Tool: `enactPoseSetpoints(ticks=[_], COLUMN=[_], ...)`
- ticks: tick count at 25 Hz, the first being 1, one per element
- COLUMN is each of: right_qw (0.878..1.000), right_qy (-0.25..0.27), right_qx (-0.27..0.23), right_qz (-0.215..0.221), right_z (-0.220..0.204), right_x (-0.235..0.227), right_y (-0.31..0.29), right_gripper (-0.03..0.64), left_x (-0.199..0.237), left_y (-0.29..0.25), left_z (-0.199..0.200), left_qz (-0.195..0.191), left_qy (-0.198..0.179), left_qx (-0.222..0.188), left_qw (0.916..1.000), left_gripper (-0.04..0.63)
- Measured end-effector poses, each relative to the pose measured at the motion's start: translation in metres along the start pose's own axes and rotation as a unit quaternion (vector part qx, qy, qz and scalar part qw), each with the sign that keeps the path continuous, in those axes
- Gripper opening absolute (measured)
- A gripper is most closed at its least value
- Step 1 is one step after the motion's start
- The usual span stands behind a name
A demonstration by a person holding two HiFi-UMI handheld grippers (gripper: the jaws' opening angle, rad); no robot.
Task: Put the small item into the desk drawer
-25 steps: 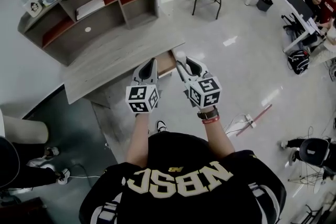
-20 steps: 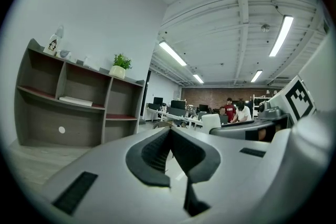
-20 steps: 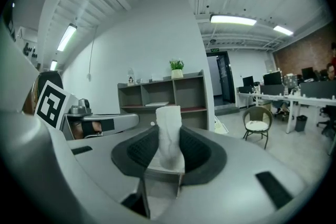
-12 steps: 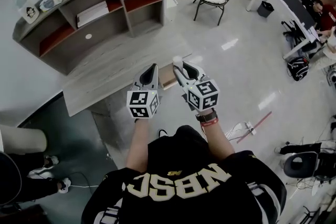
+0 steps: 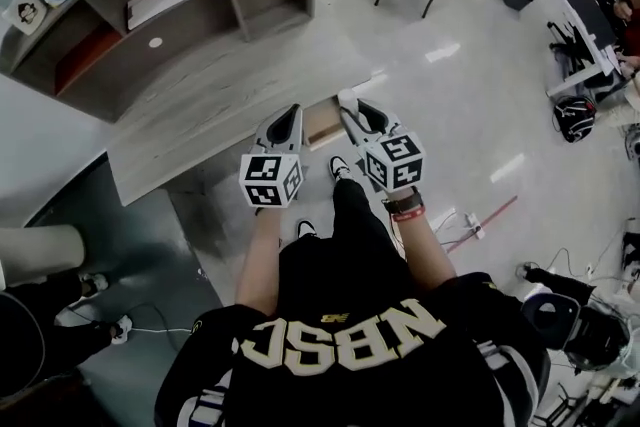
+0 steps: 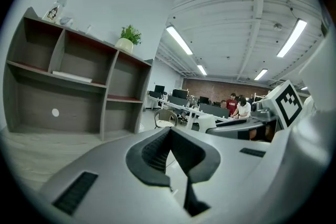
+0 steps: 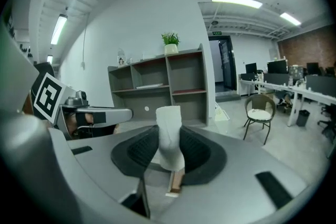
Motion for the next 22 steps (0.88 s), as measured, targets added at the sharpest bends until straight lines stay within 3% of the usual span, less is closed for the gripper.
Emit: enactPoseSetpoints(ticks=[4, 10, 22], right_qw=[0.999, 0.995, 0.981], right_qy=[0.002, -0.028, -0.03], right_qx=[0.038, 0.084, 0.178], right_qz=[0.013, 0.041, 0.069], right_z=[-0.029, -0.075, -0.172], right_x=[-0.009, -0.021, -0.029], right_y=[-0.022, -0.054, -0.099], right_gripper=[0.132, 0.132, 0.132], left_x=[0.012, 0.026, 0.054], left_y=[-0.013, -0.026, -0.042], left_z=[-0.029, -0.066, -0.128], left_qz=[0.008, 0.018, 0.035], left_qy=[0.013, 0.067, 0.082], left_qx=[0.033, 0.069, 0.11], left_qw=[0.9993, 0.9952, 0.9899], left_gripper=[0.014, 0.014, 0.014])
Point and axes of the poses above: the fingertips, and each gripper's own axes: y backward along the fingers, x to its left, z out of its top, the point moved 2 cm from there along y, backward along the fingers, and after that the axes turned 6 degrees about y, right-handed, at the moved point
